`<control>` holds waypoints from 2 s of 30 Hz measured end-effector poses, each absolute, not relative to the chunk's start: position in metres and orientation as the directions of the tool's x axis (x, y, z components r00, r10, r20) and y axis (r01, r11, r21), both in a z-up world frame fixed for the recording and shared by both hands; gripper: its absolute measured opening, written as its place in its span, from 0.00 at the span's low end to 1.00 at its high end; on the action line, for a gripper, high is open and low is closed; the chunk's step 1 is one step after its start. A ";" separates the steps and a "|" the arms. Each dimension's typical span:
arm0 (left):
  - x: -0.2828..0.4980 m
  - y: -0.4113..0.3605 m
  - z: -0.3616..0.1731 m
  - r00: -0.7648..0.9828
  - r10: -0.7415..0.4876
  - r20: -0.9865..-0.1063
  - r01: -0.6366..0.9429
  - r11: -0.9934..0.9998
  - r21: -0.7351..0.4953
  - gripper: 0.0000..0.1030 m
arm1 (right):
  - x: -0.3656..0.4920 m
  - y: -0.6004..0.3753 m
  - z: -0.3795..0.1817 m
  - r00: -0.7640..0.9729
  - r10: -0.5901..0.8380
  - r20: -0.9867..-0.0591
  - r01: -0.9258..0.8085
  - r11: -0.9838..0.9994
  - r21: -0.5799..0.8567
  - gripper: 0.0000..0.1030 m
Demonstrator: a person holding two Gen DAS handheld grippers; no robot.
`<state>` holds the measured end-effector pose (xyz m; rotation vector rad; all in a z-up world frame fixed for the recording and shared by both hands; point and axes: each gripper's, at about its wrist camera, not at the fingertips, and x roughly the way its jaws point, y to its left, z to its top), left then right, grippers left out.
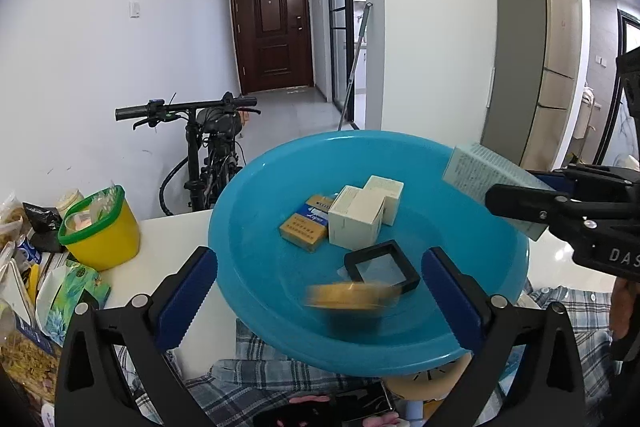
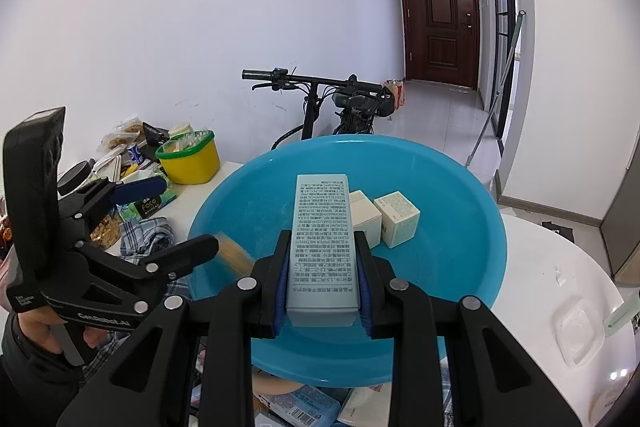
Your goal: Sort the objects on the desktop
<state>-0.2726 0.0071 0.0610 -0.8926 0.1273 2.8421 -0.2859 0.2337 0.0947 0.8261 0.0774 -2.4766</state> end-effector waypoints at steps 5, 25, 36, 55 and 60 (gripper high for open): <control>-0.273 0.005 0.061 -0.805 0.137 -0.577 -0.174 -0.985 0.009 1.00 | -0.287 0.233 0.095 -0.677 -0.460 -0.575 0.495 -0.862 0.107 0.26; -0.270 0.005 0.069 -0.809 0.144 -0.571 -0.172 -0.985 -0.005 1.00 | -0.286 0.230 0.094 -0.673 -0.462 -0.578 0.499 -0.860 0.107 0.26; -0.270 0.007 0.071 -0.809 0.146 -0.569 -0.175 -0.985 -0.003 1.00 | -0.285 0.230 0.093 -0.670 -0.463 -0.580 0.501 -0.859 0.107 0.26; -0.269 0.008 0.071 -0.809 0.144 -0.570 -0.173 -0.985 -0.004 1.00 | -0.286 0.229 0.092 -0.667 -0.463 -0.583 0.502 -0.858 0.107 0.26; -0.269 0.008 0.071 -0.809 0.145 -0.570 -0.174 -0.985 -0.004 1.00 | -0.287 0.229 0.092 -0.666 -0.463 -0.585 0.501 -0.859 0.108 0.26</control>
